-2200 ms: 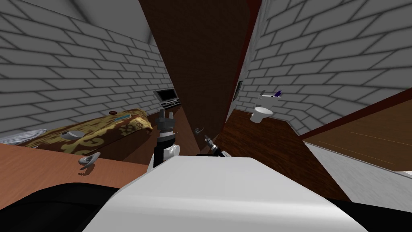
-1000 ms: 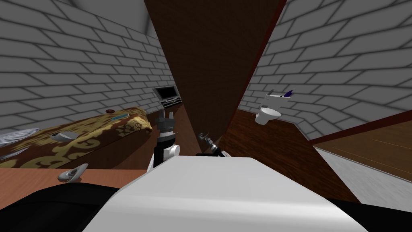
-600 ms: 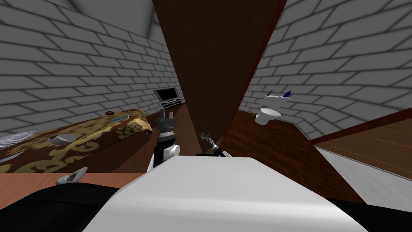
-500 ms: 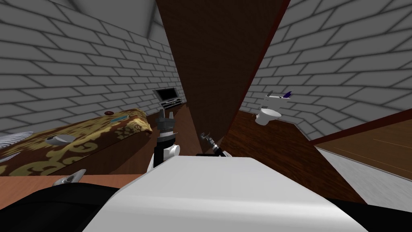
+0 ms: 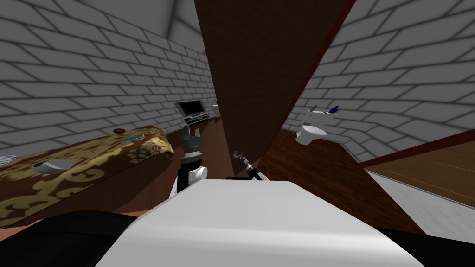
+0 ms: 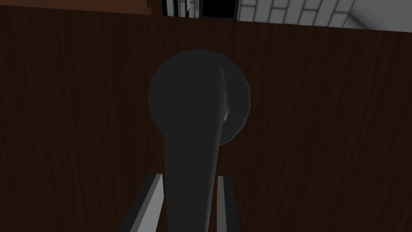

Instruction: Push the door open

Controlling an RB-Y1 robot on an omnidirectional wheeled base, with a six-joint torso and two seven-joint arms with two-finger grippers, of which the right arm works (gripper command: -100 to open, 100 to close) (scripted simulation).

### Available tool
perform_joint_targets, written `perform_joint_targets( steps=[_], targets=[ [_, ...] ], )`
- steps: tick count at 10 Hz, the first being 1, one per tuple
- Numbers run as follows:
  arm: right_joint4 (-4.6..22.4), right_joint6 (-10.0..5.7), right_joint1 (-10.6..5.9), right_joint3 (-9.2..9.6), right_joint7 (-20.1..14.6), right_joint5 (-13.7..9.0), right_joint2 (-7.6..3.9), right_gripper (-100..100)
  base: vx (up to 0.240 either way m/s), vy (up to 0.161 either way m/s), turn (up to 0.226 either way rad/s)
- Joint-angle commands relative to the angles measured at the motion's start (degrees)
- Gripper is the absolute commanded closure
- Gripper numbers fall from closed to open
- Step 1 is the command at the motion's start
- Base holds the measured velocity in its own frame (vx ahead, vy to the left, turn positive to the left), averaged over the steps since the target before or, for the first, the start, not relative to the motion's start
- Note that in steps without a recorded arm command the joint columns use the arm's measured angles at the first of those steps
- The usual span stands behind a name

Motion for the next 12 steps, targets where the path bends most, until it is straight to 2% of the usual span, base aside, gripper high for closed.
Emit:
perform_joint_targets(
  steps=[1,7,8,12],
  targets=[
    [-0.8,0.7,0.05,-2.14,0.5,-0.5,-0.66,100,0.126,0.136,-0.023],
    [0.2,0.7,-0.46,-5.74,1.4,-1.3,-0.29,100,0.094,0.116,-0.037],
    [0.2,0.7,-0.46,-5.74,1.4,-1.3,-0.29,100,0.053,0.07,-0.029],
    [1.2,0.71,-0.97,-9.35,2.4,-2.0,0.45,100,0.101,0.139,-0.052]
  ],
)
